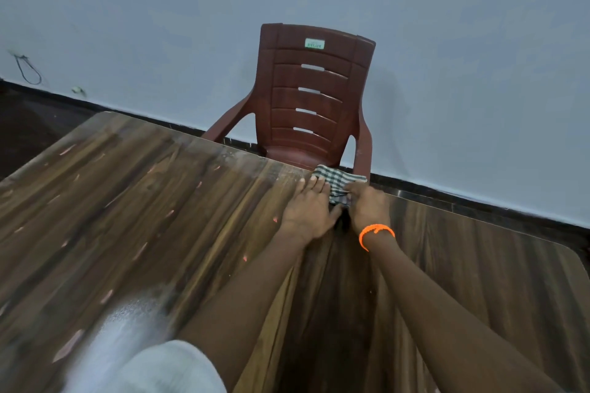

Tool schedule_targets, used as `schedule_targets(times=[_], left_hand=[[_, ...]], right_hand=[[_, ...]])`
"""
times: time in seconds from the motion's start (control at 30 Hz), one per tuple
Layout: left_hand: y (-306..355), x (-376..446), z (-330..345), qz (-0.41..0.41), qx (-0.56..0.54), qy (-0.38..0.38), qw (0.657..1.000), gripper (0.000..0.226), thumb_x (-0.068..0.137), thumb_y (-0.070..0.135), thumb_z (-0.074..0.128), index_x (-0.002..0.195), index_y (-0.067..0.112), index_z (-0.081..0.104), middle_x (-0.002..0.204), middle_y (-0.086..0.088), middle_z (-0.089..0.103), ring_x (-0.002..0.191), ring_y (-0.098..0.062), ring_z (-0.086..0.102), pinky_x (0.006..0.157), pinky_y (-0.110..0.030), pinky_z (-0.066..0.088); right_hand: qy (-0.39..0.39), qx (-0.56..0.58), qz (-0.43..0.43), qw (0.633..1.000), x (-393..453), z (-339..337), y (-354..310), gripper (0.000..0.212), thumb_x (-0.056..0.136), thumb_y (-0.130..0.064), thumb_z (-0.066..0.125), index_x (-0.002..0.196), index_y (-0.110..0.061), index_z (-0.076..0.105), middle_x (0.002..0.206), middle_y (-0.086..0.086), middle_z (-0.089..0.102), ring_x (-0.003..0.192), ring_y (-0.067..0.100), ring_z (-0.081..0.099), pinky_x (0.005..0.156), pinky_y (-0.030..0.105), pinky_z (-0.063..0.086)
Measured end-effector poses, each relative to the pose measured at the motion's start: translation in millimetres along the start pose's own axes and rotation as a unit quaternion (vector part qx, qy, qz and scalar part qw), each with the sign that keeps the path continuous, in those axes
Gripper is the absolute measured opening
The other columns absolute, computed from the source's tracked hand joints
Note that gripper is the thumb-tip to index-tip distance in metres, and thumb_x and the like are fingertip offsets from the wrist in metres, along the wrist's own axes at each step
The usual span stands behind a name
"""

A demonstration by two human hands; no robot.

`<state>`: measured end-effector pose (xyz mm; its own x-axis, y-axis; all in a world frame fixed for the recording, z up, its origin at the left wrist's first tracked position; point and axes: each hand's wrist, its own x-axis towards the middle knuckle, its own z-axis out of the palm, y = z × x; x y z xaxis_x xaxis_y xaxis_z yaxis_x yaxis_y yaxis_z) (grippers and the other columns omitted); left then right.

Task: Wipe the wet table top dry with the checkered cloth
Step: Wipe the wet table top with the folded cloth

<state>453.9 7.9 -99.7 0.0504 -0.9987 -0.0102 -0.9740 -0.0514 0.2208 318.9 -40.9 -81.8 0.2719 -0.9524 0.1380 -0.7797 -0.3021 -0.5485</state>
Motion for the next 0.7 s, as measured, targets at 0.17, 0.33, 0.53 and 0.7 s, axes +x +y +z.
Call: schedule_targets(times=[0.17, 0.33, 0.53, 0.7], left_hand=[[-39, 5, -12, -0.024, 0.021, -0.001, 0.999, 0.069, 0.103, 0.051, 0.037, 0.154, 0.004, 0.032, 0.163, -0.014, 0.029, 0.153, -0.027, 0.017, 0.124, -0.044, 0.006], [-62, -23, -18, -0.050, -0.012, -0.010, 0.999, 0.069, 0.104, 0.052, 0.036, 0.154, 0.004, 0.032, 0.163, -0.016, 0.027, 0.153, -0.027, 0.016, 0.125, -0.044, 0.006], [-38, -80, -13, -0.018, -0.051, -0.001, 0.999, 0.078, 0.102, 0.059, 0.037, 0.156, 0.003, 0.029, 0.164, -0.016, 0.025, 0.154, -0.026, 0.015, 0.126, -0.041, 0.001], [-4, -81, -4, 0.016, -0.013, -0.029, 0.999, 0.081, 0.099, 0.058, 0.042, 0.155, 0.002, 0.028, 0.163, -0.018, 0.026, 0.153, -0.029, 0.017, 0.125, -0.044, 0.003]], right_hand=[[-0.024, -0.002, -0.032, 0.999, 16, 17, -36, 0.029, 0.078, -0.001, 0.059, 0.099, -0.015, 0.073, 0.096, 0.013, 0.072, 0.092, 0.035, 0.064, 0.078, 0.039, 0.053], [-0.047, 0.000, -0.064, 0.997, 0, 33, -55, 0.034, 0.079, 0.000, 0.055, 0.104, -0.015, 0.071, 0.100, 0.012, 0.070, 0.091, 0.033, 0.064, 0.075, 0.036, 0.053], [-0.040, 0.016, -0.098, 0.994, -48, 21, -29, 0.040, 0.074, 0.006, 0.060, 0.105, -0.017, 0.071, 0.112, 0.004, 0.069, 0.102, 0.024, 0.064, 0.087, 0.031, 0.051], [0.004, 0.047, -0.071, 0.996, -53, 1, 4, 0.034, 0.076, 0.008, 0.065, 0.098, -0.015, 0.075, 0.107, 0.006, 0.071, 0.102, 0.022, 0.065, 0.088, 0.018, 0.042]])
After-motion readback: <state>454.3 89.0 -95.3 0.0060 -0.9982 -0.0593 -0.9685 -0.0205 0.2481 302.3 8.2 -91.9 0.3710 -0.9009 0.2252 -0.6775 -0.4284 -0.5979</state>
